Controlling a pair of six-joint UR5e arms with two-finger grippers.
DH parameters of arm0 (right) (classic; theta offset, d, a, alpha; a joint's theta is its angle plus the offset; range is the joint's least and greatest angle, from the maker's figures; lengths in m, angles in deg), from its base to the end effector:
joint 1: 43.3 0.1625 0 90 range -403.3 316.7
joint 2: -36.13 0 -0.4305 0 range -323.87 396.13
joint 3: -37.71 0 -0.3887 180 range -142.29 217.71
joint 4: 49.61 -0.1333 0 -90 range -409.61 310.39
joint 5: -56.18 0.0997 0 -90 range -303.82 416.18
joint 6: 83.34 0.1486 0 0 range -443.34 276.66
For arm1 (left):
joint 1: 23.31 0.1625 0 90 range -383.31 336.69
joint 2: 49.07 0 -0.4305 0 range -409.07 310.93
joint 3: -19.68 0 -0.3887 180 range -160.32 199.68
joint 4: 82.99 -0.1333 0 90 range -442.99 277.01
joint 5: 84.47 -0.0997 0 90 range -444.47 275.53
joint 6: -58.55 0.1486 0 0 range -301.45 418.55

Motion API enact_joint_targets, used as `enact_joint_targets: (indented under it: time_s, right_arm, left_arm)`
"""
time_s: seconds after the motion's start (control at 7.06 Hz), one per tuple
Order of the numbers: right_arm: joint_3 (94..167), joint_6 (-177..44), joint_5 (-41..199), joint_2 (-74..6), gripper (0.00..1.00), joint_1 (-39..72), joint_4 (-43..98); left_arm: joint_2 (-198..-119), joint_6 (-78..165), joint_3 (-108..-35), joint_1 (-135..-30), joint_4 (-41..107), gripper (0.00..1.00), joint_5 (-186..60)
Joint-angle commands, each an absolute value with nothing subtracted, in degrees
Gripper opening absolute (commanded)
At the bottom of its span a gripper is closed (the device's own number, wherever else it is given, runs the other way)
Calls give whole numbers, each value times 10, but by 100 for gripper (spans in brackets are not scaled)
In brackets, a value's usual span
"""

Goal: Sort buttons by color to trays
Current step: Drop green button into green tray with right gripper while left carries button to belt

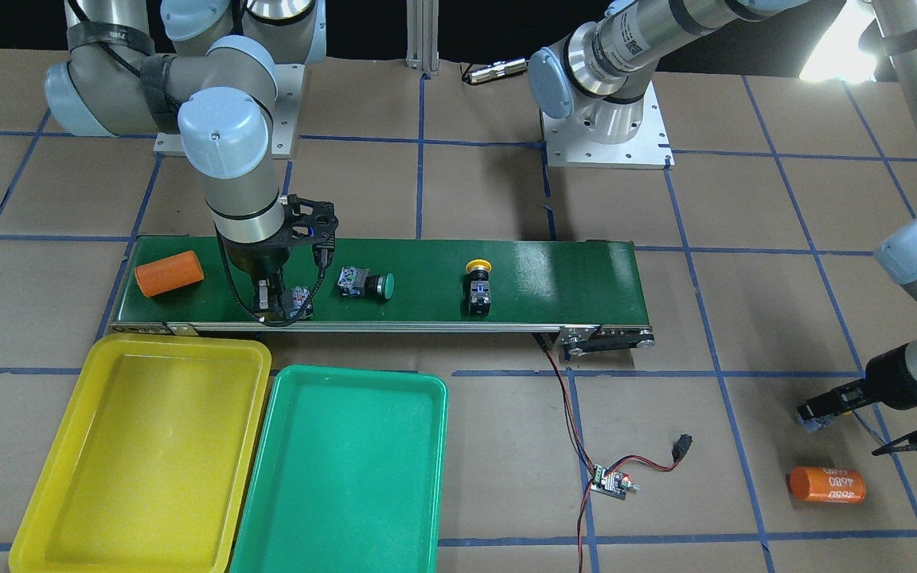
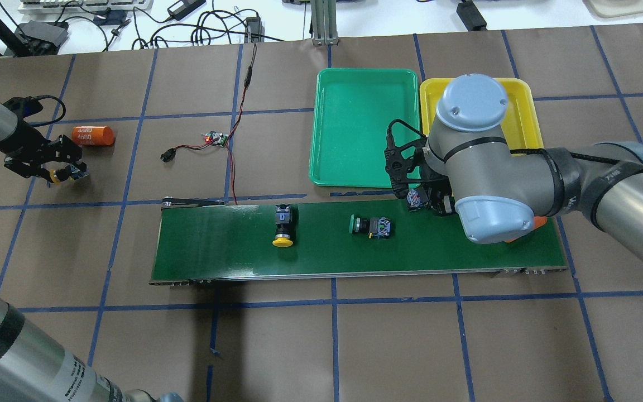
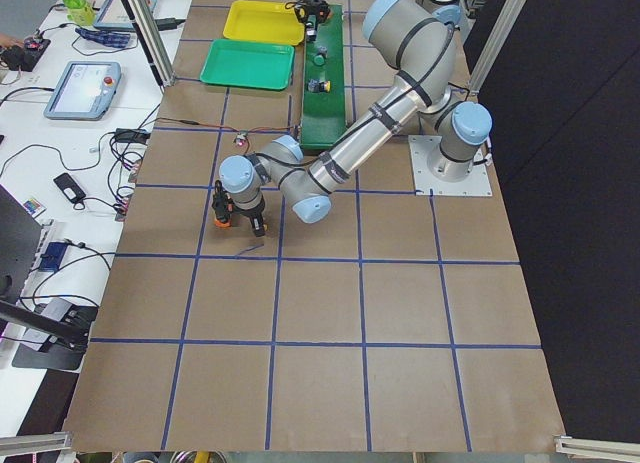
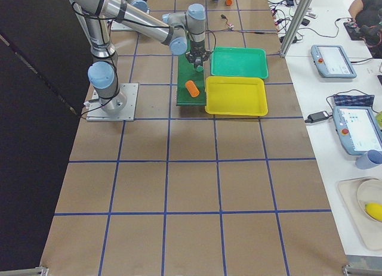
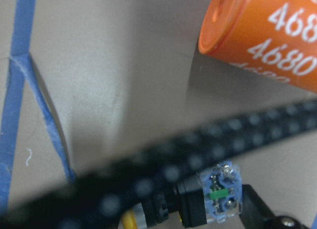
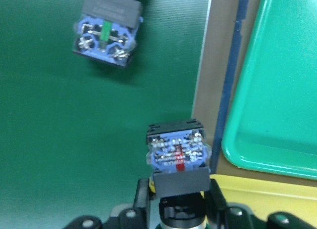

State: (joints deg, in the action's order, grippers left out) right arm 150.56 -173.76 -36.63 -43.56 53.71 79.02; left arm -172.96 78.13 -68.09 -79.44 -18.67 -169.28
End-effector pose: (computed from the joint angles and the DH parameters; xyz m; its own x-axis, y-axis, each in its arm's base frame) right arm 0.1880 -0.4966 0.2352 0.1288 -0.9871 0.0950 -0.9910 -0.1245 0.0495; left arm 0.2430 -0.6253 0.1583 -0.9599 -0.2536 0.1197 -0.2469 0.9667 0.0680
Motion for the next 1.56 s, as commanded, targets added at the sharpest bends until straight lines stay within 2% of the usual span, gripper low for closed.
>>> enact_joint_targets:
  time_s: [0.0, 0.28, 0.43, 0.71, 0.99, 1.13, 1.28, 1.42]
  right_arm:
    - [1382, -1737, -367, -353, 0, 540, 788]
    - [1309, -1725, -345, -280, 0, 542, 789]
    - [1305, -1724, -340, -271, 1, 535, 789]
    - [1306, -1722, -339, -262, 81, 533, 784]
    - [1313, -1722, -340, -267, 96, 530, 778]
    - [1315, -1724, -341, -273, 96, 528, 765]
    - [1322, -1725, -342, -295, 98, 523, 733]
    - [1342, -1726, -342, -325, 99, 504, 700]
  left_arm:
    - [-1671, 777, -687, -848, -119, 25, -1699]
    - [-1597, 682, -721, -965, -58, 24, -1699]
    - [-1560, 672, -776, -1014, -60, 24, -1690]
    - [-1495, 670, -865, -1041, -65, 24, -1690]
    - [-1461, 668, -918, -1061, -69, 24, -1680]
    - [-1471, 648, -922, -1085, -84, 24, -1681]
    - [-1478, 644, -926, -1101, -110, 34, -1684]
    - [-1481, 643, -929, -1101, -125, 73, -1684]
